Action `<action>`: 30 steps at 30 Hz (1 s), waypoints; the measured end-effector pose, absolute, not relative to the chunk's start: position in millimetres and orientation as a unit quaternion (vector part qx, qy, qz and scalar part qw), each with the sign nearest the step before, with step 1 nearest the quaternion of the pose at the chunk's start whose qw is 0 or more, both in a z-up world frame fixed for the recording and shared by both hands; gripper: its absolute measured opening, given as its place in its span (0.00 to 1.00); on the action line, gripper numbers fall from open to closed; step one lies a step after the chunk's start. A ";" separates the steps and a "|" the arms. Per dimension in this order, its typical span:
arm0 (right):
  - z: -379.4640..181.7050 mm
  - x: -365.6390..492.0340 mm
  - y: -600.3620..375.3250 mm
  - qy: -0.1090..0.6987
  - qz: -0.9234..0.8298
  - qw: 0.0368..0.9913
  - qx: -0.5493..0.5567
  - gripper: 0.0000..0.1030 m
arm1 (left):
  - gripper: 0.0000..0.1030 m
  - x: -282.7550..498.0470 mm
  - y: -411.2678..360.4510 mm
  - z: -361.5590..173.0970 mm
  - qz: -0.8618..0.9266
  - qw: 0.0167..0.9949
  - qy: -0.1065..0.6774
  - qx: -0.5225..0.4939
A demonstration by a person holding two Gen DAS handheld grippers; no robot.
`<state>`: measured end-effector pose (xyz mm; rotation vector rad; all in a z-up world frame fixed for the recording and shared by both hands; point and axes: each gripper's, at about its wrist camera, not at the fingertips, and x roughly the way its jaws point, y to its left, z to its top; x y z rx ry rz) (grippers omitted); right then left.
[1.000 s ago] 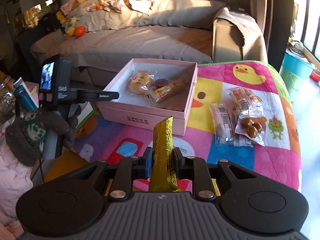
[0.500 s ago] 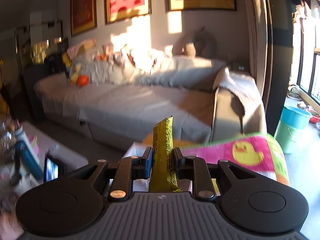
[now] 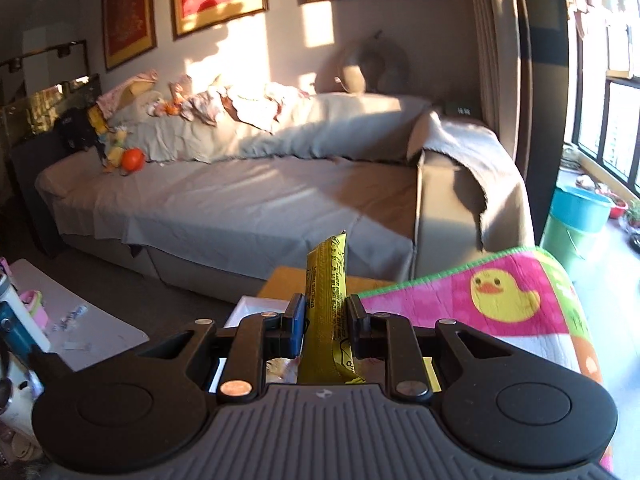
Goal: Organize objects
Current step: 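Carry the yellow stick snack into the pink box and open the right gripper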
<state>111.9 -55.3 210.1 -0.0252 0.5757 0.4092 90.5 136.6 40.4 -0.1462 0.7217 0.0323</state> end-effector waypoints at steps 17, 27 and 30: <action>185.0 112.9 -87.4 0.276 0.166 0.947 -0.013 0.53 | 0.15 91.5 135.6 41.6 0.019 0.932 0.355 -0.070; 130.3 99.7 -145.1 0.314 0.109 0.939 -0.083 0.65 | 0.14 89.3 136.3 40.9 0.025 0.932 0.355 -0.071; 104.7 98.7 -150.9 0.343 0.123 0.926 -0.095 0.64 | 0.14 89.4 134.1 40.8 0.027 0.932 0.356 -0.068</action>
